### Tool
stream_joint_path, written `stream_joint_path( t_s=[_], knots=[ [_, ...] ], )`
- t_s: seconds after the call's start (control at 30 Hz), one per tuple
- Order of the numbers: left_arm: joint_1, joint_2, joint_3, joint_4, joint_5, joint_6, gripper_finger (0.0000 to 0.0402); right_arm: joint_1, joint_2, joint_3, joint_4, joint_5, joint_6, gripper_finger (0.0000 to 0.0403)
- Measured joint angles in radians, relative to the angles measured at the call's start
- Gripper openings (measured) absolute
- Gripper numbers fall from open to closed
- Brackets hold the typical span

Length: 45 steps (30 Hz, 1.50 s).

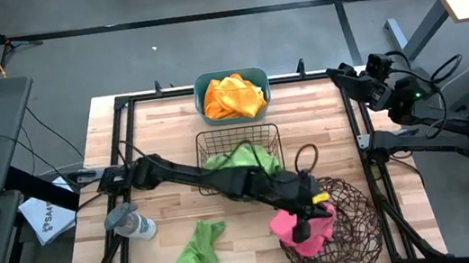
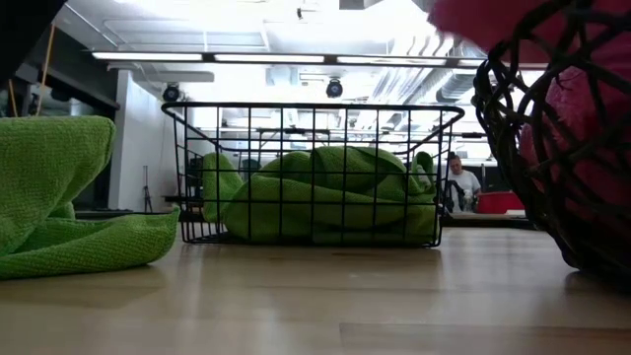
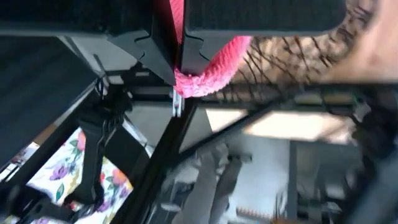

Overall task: Sort microfiber towel by color & place in baskets
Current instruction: Put the pink microfiber cloth into the black wicker basket, then put the green microfiber cloth into the black wire basket

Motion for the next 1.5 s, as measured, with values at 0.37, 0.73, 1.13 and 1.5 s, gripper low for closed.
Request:
stream_joint_path(
  t_s=[0.37,0.73,1.13,1.5],
  knots=[
    [0.011,0.068,0.001,0.135,0.008,-0.07,0.0056,0.0,0.0,0.0,-0.039,0.005,-0.03,0.0184],
    [0.033,0.062,0.0,0.147,0.181,-0.09,0.025,0.0,0.001,0.0,-0.046,0.01,-0.031,0.0184],
    [0.064,0.062,0.0,-0.071,0.1,-0.134,0.0265,0.0,0.001,0.0,-0.065,0.012,-0.031,0.0184],
    [0.087,-0.086,0.003,-0.489,0.12,0.066,0.0258,0.0,0.001,0.0,-0.206,0.008,-0.022,0.0184]
  ],
)
